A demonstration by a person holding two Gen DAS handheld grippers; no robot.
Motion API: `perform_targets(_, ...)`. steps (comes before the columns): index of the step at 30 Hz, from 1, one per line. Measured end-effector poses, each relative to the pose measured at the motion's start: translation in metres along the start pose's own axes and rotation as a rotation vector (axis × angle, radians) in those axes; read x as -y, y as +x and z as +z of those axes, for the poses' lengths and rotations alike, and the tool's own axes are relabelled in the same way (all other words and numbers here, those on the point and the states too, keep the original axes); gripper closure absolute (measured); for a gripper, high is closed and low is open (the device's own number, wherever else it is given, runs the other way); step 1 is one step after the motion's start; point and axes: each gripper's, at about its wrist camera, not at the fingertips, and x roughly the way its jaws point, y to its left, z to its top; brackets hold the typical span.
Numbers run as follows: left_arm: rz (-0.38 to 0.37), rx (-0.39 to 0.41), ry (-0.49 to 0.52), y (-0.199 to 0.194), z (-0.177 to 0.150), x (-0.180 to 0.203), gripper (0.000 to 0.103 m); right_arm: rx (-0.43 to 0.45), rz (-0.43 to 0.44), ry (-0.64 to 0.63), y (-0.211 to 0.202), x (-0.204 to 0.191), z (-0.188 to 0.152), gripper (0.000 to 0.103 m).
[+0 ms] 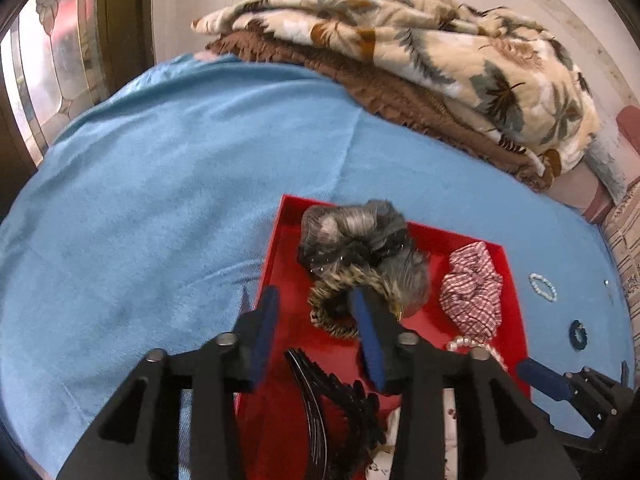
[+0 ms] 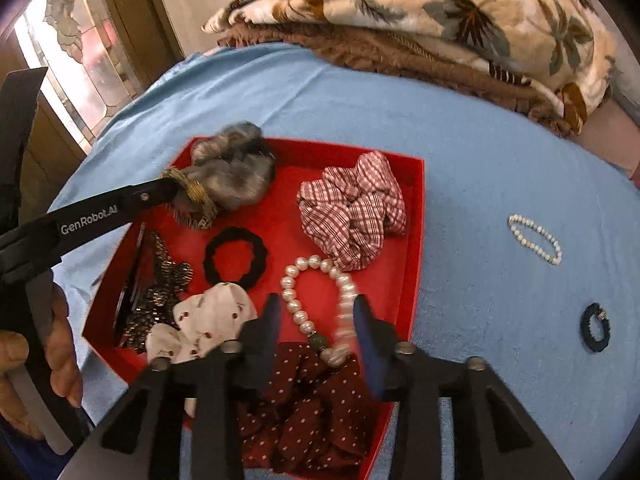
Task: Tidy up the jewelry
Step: 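Carry both bracelets into the red tray and open both tools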
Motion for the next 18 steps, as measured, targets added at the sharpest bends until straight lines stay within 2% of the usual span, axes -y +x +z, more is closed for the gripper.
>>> perform_targets(4, 0.011, 0.057, 0.040, -0.016, -0.004, 0.006, 0.059, 0.051, -0.020, -0.055, -0.020, -0.011, -0.002, 0.059)
perform_targets(5, 0.019, 0.072, 0.045, -0.020, -0.005, 0.008, 0.059, 0.060, -0.023, -0.061, -0.024, -0.011, -0.003, 0.056)
perform_targets(6, 0.023, 0.084, 0.048, -0.022, -0.005, 0.008, 0.058, 0.071, -0.026, -0.066, -0.029, -0.013, -0.003, 0.053)
perform_targets(11, 0.067, 0.175, 0.035, -0.041, -0.005, 0.002, 0.049, 0.123, -0.034, -0.082, -0.055, -0.013, -0.009, 0.053)
perform_targets(14, 0.090, 0.209, 0.018, -0.048, -0.005, -0.002, 0.047, 0.153, -0.058, -0.096, -0.072, -0.005, -0.016, 0.052)
perform_targets(18, 0.105, 0.242, -0.011, -0.055, -0.005, -0.007, 0.040, 0.176, -0.115, -0.084, -0.093, 0.019, -0.031, 0.044)
